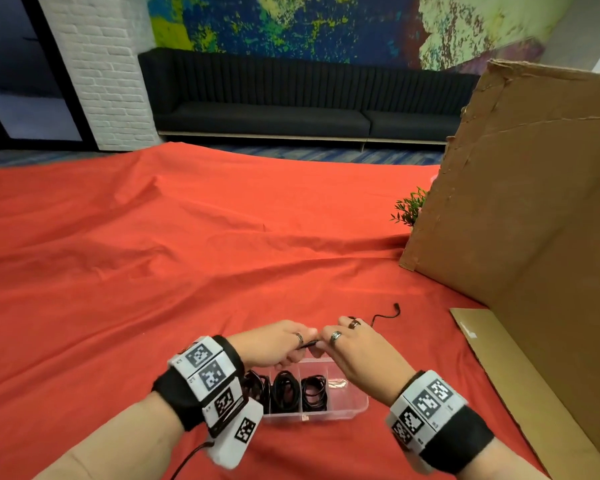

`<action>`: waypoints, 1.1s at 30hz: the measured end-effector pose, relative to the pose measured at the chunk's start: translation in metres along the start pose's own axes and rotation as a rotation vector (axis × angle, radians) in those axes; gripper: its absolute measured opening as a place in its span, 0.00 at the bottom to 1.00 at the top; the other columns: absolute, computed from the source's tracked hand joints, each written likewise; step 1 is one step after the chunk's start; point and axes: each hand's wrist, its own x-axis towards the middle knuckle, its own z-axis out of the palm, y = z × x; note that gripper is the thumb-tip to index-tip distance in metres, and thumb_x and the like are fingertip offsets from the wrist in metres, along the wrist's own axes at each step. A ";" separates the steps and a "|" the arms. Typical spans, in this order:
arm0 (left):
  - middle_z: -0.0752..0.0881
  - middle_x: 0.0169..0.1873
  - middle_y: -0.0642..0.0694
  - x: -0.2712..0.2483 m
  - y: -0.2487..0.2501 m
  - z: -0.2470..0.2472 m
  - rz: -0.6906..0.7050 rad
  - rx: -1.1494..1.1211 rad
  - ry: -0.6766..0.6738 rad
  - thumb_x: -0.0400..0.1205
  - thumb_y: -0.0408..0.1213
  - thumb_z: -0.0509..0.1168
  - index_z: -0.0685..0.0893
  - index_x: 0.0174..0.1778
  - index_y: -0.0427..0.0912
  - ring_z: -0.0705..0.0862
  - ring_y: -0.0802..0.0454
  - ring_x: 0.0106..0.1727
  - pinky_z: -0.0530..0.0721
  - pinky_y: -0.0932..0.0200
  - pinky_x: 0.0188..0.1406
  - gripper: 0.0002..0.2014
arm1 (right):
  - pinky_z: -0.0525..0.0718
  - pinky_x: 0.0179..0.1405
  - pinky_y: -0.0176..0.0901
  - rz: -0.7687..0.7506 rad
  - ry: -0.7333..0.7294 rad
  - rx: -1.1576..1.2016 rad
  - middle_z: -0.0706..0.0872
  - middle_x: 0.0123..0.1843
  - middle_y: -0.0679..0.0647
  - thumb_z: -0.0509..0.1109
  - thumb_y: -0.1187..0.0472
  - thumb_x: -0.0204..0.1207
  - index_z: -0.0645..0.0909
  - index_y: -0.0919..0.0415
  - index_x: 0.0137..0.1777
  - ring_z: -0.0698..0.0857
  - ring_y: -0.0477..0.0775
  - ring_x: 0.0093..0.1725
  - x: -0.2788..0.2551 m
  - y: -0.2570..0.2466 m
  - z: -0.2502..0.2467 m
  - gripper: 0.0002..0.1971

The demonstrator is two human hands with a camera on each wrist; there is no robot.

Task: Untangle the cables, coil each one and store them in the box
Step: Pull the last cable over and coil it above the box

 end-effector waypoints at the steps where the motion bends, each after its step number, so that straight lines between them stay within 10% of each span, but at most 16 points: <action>1: 0.63 0.19 0.56 -0.004 0.003 -0.002 0.007 -0.036 -0.018 0.88 0.44 0.47 0.77 0.36 0.46 0.59 0.59 0.21 0.62 0.66 0.23 0.19 | 0.73 0.37 0.43 0.047 -0.021 0.109 0.80 0.32 0.44 0.49 0.47 0.80 0.75 0.53 0.37 0.78 0.51 0.34 0.001 0.001 -0.007 0.18; 5: 0.62 0.17 0.55 -0.021 0.022 -0.008 0.150 -0.533 -0.033 0.85 0.43 0.52 0.75 0.35 0.42 0.62 0.58 0.18 0.73 0.65 0.24 0.15 | 0.75 0.35 0.50 0.238 0.020 0.495 0.73 0.27 0.45 0.50 0.44 0.83 0.64 0.48 0.38 0.77 0.52 0.30 0.000 0.012 -0.021 0.14; 10: 0.84 0.28 0.45 -0.025 0.042 -0.014 0.350 -1.005 0.171 0.87 0.38 0.50 0.80 0.38 0.38 0.86 0.51 0.30 0.87 0.60 0.31 0.17 | 0.77 0.39 0.56 0.270 -0.071 0.382 0.72 0.28 0.46 0.49 0.48 0.85 0.63 0.51 0.43 0.81 0.64 0.38 0.008 0.011 -0.025 0.11; 18: 0.74 0.25 0.51 -0.033 0.030 -0.029 0.377 -0.645 0.279 0.82 0.35 0.53 0.81 0.46 0.37 0.71 0.56 0.28 0.71 0.61 0.35 0.11 | 0.77 0.39 0.58 0.326 0.088 0.542 0.78 0.28 0.57 0.52 0.55 0.85 0.68 0.50 0.44 0.80 0.62 0.33 0.001 0.017 -0.030 0.08; 21: 0.63 0.23 0.52 -0.035 0.030 -0.028 0.294 -0.432 0.227 0.87 0.35 0.48 0.79 0.45 0.36 0.60 0.56 0.25 0.62 0.61 0.30 0.15 | 0.76 0.39 0.34 0.311 0.330 0.725 0.78 0.31 0.54 0.55 0.63 0.84 0.78 0.44 0.51 0.78 0.48 0.33 0.003 0.014 -0.035 0.14; 26: 0.60 0.18 0.56 -0.039 0.036 -0.022 0.356 -0.450 0.026 0.83 0.47 0.53 0.81 0.38 0.41 0.56 0.56 0.21 0.66 0.63 0.28 0.17 | 0.65 0.27 0.46 0.400 0.492 0.889 0.66 0.27 0.48 0.53 0.56 0.79 0.70 0.49 0.46 0.64 0.49 0.25 0.015 0.004 -0.042 0.05; 29: 0.71 0.17 0.54 -0.044 0.056 -0.013 0.454 -0.758 -0.006 0.84 0.42 0.54 0.80 0.40 0.40 0.69 0.57 0.20 0.78 0.63 0.29 0.14 | 0.71 0.32 0.43 0.348 0.281 0.856 0.70 0.30 0.45 0.53 0.54 0.81 0.68 0.46 0.40 0.68 0.43 0.28 0.022 -0.003 -0.043 0.08; 33: 0.88 0.50 0.39 -0.030 0.077 -0.014 0.645 -0.929 0.297 0.85 0.33 0.51 0.75 0.41 0.38 0.89 0.46 0.51 0.86 0.57 0.53 0.10 | 0.73 0.37 0.41 0.190 -0.154 0.714 0.76 0.32 0.43 0.54 0.52 0.85 0.64 0.42 0.39 0.74 0.41 0.31 0.021 -0.027 -0.045 0.11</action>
